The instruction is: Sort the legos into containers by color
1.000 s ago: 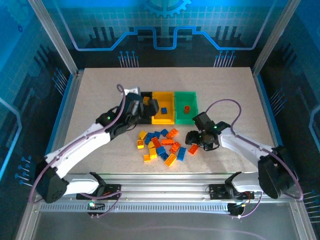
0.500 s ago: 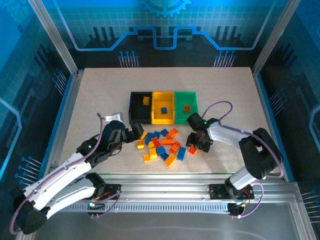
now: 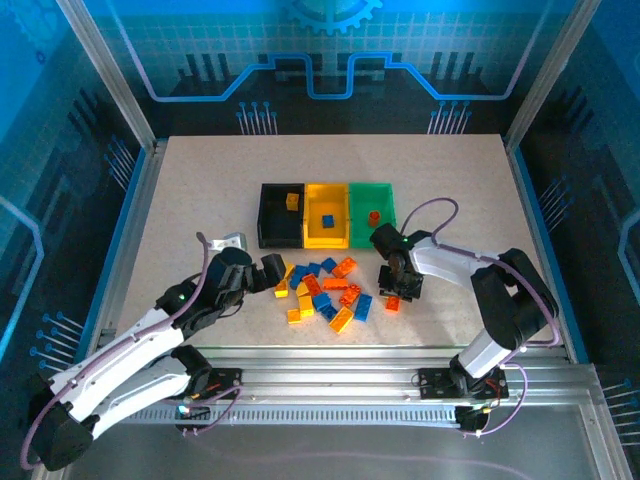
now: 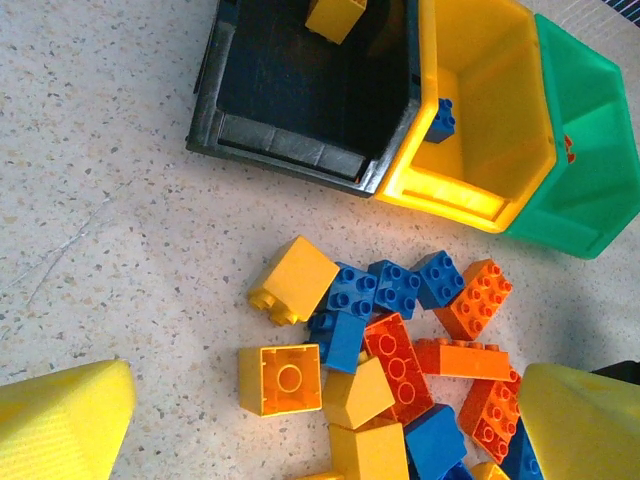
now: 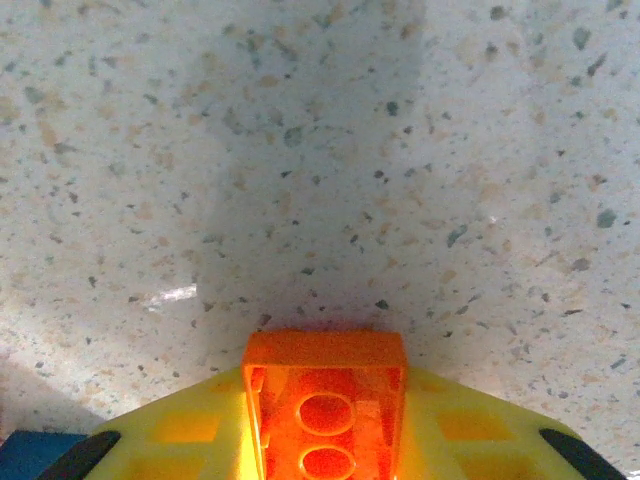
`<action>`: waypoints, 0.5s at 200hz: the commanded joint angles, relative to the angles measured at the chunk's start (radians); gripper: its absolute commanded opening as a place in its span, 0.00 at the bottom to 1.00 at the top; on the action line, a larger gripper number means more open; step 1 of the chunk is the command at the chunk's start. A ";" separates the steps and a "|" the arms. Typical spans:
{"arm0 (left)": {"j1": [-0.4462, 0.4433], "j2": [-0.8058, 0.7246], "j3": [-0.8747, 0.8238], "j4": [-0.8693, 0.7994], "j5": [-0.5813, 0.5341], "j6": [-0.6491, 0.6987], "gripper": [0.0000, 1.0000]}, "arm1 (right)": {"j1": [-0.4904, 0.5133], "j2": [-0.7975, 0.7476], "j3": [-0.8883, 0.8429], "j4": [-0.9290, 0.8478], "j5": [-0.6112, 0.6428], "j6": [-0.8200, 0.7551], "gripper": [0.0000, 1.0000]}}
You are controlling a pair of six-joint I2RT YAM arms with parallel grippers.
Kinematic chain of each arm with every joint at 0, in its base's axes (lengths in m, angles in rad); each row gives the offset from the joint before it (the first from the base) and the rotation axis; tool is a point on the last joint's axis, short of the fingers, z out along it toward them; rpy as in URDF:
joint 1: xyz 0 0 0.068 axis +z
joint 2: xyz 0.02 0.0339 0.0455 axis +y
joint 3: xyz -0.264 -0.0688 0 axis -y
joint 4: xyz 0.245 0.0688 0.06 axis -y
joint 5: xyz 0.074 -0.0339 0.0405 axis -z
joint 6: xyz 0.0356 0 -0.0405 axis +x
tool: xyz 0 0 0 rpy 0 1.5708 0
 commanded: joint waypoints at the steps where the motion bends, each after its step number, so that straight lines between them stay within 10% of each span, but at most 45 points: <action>1: -0.005 -0.008 -0.011 -0.040 0.010 0.004 0.99 | 0.019 -0.034 0.045 -0.051 0.027 -0.071 0.27; 55: -0.006 -0.018 -0.008 -0.088 0.002 -0.012 0.99 | 0.024 -0.239 0.188 -0.049 0.095 -0.276 0.32; 100: -0.005 -0.017 -0.016 -0.119 0.001 -0.054 0.99 | -0.018 -0.057 0.409 0.052 0.168 -0.352 0.34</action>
